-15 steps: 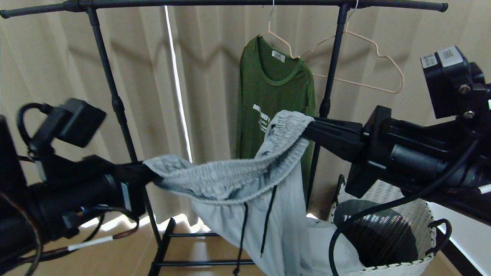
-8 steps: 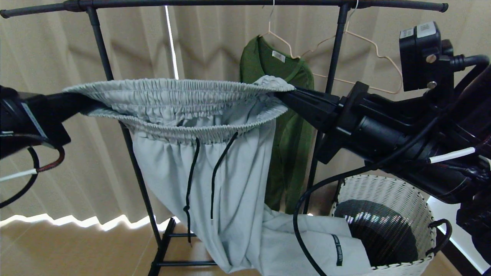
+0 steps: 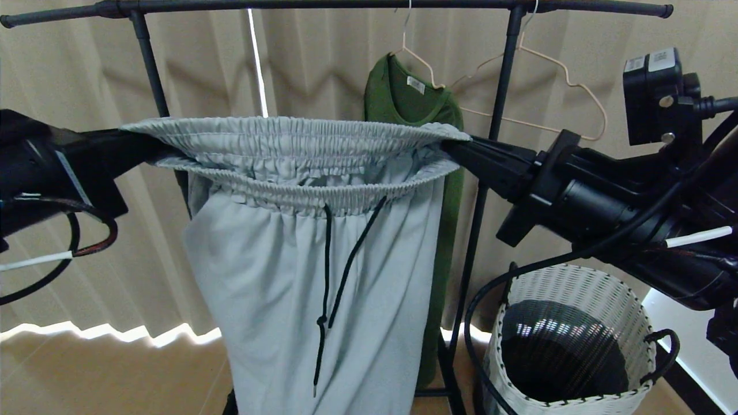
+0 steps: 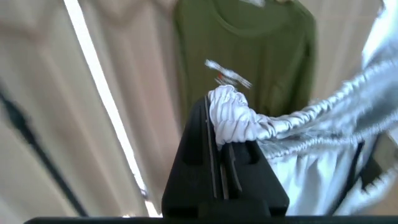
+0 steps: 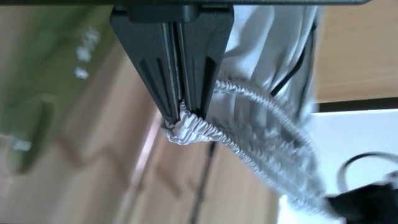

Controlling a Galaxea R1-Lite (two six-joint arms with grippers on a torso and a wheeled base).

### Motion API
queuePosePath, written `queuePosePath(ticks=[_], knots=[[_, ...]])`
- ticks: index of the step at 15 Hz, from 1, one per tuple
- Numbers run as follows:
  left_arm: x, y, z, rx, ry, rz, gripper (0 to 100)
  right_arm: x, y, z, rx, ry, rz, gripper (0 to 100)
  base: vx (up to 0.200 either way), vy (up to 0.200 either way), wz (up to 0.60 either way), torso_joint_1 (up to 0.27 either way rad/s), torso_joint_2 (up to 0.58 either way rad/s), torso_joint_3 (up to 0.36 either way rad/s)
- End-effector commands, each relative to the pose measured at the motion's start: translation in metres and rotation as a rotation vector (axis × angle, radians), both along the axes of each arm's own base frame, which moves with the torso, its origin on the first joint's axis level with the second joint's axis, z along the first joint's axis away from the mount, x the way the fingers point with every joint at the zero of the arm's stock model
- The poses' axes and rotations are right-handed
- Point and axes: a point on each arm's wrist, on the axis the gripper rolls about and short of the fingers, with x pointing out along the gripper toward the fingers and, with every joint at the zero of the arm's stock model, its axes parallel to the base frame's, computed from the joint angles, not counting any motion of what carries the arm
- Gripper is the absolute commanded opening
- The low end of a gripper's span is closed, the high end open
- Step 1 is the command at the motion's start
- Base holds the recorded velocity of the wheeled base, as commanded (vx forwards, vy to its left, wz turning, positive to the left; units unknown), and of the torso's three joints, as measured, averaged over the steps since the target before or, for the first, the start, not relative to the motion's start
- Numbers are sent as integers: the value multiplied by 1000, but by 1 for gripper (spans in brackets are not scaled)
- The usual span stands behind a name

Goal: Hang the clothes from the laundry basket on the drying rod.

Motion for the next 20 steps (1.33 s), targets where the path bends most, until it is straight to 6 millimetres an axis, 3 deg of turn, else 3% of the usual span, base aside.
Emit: queuePosePath(ticks=[1, 4, 8, 13, 16, 20], knots=[[13, -13, -15, 31, 64, -39, 0, 5, -14, 3, 1, -9, -53, 0, 0, 0, 0, 0, 0, 0], [39, -38, -26, 85, 113, -90, 0, 17, -52, -7, -117, -4, -222, 0, 0, 0, 0, 0, 0, 0], [52, -64, -19, 84, 97, -157, 0, 22, -73, 2, -103, -30, -304, 0, 0, 0, 0, 0, 0, 0], [63, -73, 5, 65, 35, -163, 0, 28, -77, 8, -91, -45, -324, 0, 0, 0, 0, 0, 0, 0], [69, -75, 1, 85, 68, -142, 0, 30, -76, 5, -97, -35, -328, 0, 0, 0, 0, 0, 0, 0], [73, -84, -2, 85, 79, -160, 0, 15, -88, 18, -96, -25, -343, 0, 0, 0, 0, 0, 0, 0]])
